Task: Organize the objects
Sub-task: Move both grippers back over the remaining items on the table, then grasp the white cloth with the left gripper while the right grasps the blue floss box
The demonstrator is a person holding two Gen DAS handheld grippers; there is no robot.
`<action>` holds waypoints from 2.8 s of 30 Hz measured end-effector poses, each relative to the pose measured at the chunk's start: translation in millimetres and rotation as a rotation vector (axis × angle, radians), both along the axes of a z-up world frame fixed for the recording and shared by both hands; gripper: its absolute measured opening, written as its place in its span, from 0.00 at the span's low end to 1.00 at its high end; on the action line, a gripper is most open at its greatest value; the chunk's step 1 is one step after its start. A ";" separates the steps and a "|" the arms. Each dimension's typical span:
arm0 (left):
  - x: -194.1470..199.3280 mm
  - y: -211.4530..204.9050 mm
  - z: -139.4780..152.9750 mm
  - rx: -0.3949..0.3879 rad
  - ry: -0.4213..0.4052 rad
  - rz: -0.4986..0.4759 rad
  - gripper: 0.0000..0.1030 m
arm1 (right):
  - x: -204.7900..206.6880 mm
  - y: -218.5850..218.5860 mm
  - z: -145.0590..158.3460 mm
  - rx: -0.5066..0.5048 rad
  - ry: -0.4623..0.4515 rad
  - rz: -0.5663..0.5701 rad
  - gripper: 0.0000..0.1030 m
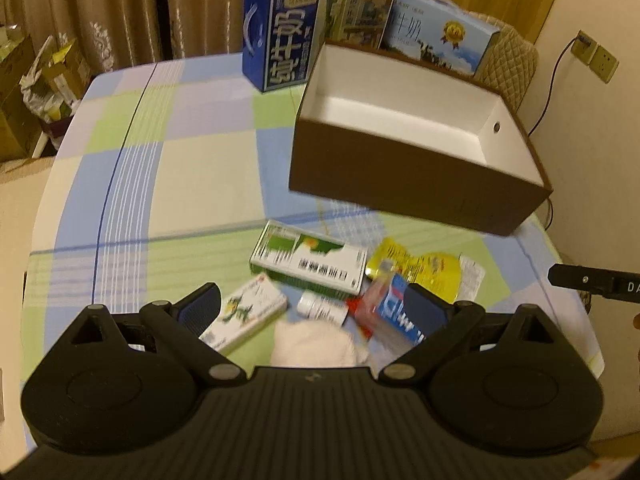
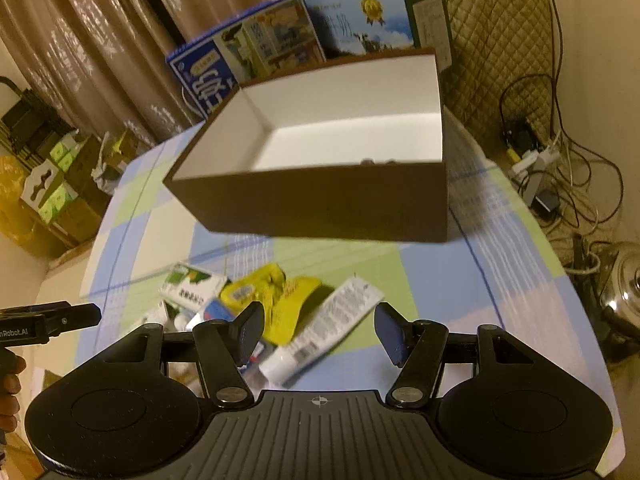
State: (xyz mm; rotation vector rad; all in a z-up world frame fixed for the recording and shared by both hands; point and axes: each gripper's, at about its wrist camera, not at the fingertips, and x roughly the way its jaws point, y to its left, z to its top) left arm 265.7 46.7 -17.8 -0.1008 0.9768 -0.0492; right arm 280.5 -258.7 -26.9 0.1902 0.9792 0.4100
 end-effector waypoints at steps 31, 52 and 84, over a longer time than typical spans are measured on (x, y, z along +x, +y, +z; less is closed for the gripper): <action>-17.6 -5.8 -73.0 -0.019 0.159 -0.046 0.91 | -18.0 19.2 -48.9 -0.069 0.129 0.046 0.57; 6.3 -21.4 -112.8 0.022 0.155 -0.089 0.64 | -9.0 11.2 -60.3 -0.069 0.155 0.008 0.57; -40.4 44.6 -56.6 -0.081 0.063 0.032 0.15 | 5.0 145.2 -100.1 -0.220 -0.139 0.621 0.57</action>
